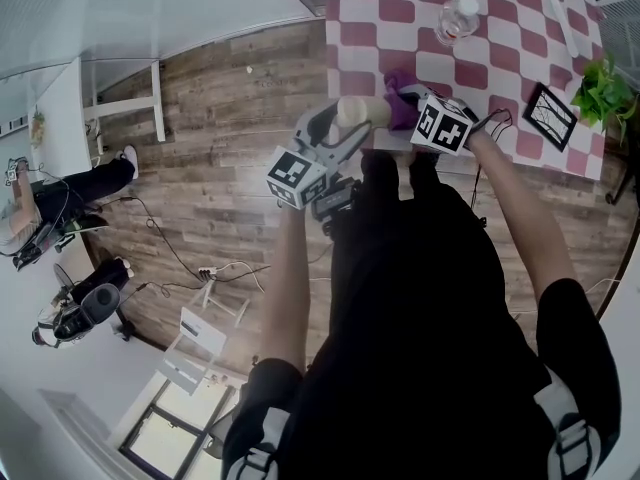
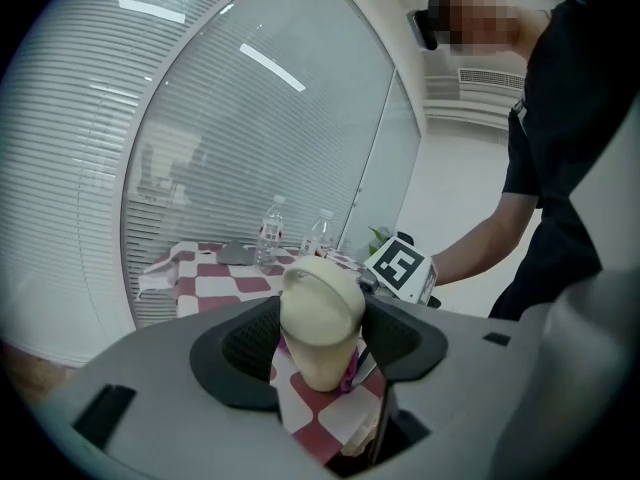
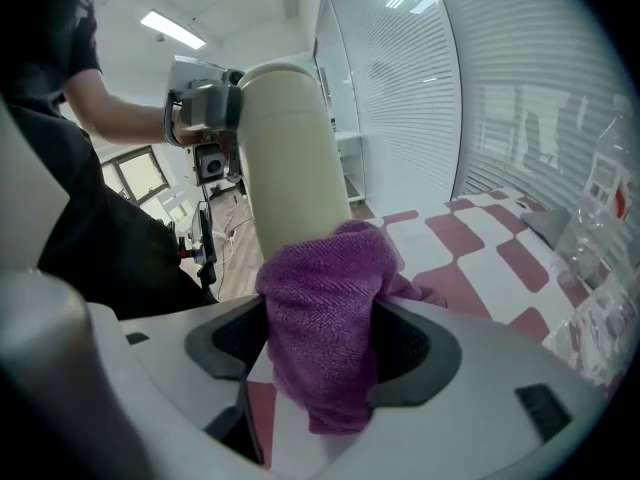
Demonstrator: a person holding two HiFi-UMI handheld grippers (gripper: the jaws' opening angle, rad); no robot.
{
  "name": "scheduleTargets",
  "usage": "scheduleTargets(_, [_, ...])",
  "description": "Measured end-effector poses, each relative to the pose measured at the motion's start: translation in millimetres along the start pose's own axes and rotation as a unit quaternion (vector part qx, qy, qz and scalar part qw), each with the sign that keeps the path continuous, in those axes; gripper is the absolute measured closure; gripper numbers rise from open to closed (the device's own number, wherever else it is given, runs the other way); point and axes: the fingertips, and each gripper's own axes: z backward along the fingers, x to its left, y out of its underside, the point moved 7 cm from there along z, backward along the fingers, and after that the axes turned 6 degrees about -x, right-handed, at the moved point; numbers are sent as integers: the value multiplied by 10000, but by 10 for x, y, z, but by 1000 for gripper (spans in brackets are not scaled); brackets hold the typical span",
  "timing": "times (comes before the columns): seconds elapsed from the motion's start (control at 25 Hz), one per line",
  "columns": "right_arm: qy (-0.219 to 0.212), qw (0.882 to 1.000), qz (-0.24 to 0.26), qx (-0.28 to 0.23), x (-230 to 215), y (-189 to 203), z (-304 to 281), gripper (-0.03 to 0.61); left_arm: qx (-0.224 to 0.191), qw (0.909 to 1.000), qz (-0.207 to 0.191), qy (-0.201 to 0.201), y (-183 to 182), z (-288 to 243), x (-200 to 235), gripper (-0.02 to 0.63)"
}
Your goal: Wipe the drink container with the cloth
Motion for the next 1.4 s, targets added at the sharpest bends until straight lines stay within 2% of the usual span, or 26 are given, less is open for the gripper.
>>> scheduleTargets(0.16, [-150, 9999, -16, 40, -13, 59, -23, 267, 75, 9998, -128, 145, 8, 18, 0, 339])
scheduleTargets(0.44, [-539, 9984, 191, 54, -9, -89, -1, 267, 243, 9978, -453, 426, -9, 14, -26, 339])
scheduleTargets(0.64, [-709, 9951, 681, 122, 45, -308, 87, 267, 403, 9938, -789, 675, -24, -32, -100, 339])
scheduleTargets(0.84, [-832, 9895, 1177, -36, 104, -596, 207, 267, 361, 9921, -946, 740, -73, -91, -132, 339])
scheduleTargets(1.12, [-773, 9843, 1556, -308, 154, -872, 361, 267, 367, 9922, -954, 713, -78, -133, -147, 339])
scheduleTargets(1.4, [-363, 9847, 1645, -452, 205, -865, 528, 272, 393, 9915, -1041, 668, -89, -183, -217, 339])
